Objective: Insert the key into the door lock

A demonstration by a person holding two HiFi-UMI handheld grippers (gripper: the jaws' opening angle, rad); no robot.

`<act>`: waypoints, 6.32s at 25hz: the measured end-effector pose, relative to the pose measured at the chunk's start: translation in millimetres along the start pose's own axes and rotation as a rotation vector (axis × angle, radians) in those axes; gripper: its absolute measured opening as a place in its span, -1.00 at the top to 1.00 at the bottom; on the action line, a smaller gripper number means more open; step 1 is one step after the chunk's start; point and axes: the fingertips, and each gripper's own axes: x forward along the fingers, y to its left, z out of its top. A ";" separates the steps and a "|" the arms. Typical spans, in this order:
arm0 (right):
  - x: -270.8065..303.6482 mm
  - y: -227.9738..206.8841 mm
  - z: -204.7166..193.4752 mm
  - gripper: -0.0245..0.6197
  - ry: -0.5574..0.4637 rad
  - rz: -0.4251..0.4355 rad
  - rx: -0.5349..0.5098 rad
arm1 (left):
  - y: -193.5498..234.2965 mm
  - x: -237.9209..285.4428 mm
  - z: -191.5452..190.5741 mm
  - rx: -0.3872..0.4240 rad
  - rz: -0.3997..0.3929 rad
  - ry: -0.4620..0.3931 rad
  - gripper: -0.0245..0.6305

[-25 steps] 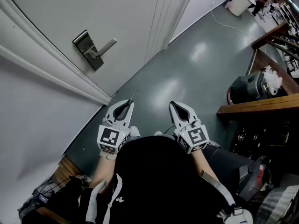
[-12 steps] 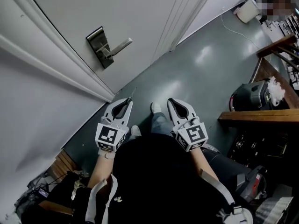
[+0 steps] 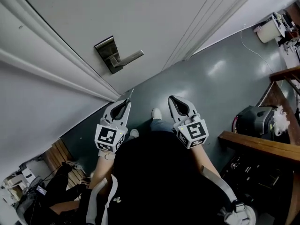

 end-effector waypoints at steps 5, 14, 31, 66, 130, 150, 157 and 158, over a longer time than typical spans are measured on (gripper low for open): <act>34.7 -19.8 14.3 0.87 0.018 0.119 -0.046 | 17.3 18.0 5.4 -0.035 0.109 0.000 0.85; 83.3 -31.1 30.2 0.87 0.043 0.361 -0.124 | 37.9 30.8 -4.8 -0.209 0.334 -0.028 0.85; 113.9 -47.4 26.7 0.87 0.121 0.541 -0.141 | 63.7 46.3 -30.9 -0.757 0.394 -0.259 0.85; 108.7 -28.0 28.7 0.87 0.173 0.228 -0.135 | 126.8 89.1 -50.1 -1.275 -0.049 -0.383 0.85; 119.2 -21.3 33.1 0.87 0.147 0.210 -0.124 | 122.5 95.0 -44.4 -1.328 -0.025 -0.302 0.85; 124.0 -16.0 36.8 0.87 0.149 0.219 -0.116 | 121.3 97.2 -41.7 -1.358 -0.061 -0.311 0.85; 124.0 -16.9 34.8 0.87 0.152 0.217 -0.111 | 121.9 98.0 -42.3 -1.375 -0.064 -0.312 0.85; 123.9 -16.8 35.2 0.87 0.152 0.216 -0.109 | 121.7 98.4 -42.2 -1.378 -0.067 -0.307 0.85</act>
